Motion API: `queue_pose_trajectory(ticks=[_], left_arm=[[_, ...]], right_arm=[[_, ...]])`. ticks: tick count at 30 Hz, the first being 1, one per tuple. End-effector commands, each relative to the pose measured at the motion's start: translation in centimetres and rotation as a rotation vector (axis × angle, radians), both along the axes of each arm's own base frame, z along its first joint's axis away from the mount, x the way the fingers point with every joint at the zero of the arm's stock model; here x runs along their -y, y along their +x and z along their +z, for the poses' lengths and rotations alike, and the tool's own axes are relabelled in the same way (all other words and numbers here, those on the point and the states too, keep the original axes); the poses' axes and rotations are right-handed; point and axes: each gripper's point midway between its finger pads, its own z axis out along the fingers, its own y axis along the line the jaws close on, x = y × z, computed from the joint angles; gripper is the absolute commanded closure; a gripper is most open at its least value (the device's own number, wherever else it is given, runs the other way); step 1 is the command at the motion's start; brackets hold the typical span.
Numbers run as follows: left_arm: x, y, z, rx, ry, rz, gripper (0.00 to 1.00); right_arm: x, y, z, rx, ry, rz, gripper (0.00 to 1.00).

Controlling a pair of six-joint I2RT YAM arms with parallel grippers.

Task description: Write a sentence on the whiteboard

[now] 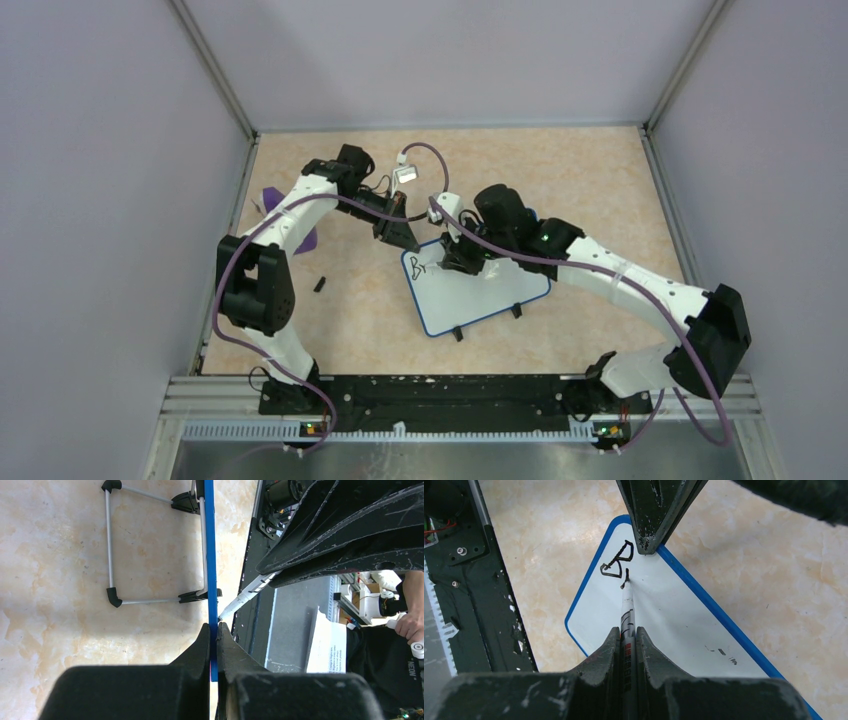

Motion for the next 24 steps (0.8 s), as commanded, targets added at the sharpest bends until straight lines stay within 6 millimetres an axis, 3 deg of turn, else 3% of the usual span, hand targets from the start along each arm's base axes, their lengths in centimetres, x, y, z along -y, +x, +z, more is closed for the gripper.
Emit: queue_pose_trajectory(ticks=[1,15,24], left_arm=[[0.2,-0.8,-0.9,0.039,0.032,-0.032,1.00],[0.2,-0.8,-0.9,0.037,0.034,-0.030,1.00],[0.3,-0.8,-0.8,0.035,0.032,-0.030,1.00]], right_arm=[[-0.9,1.2,2.7,0.044,0.061,-0.013,1.00],[0.7,1.3,2.2,0.053,0.043,-0.047,1.00],[0.6,-1.0,3.3,0.037,0.077,0.070,1.00]])
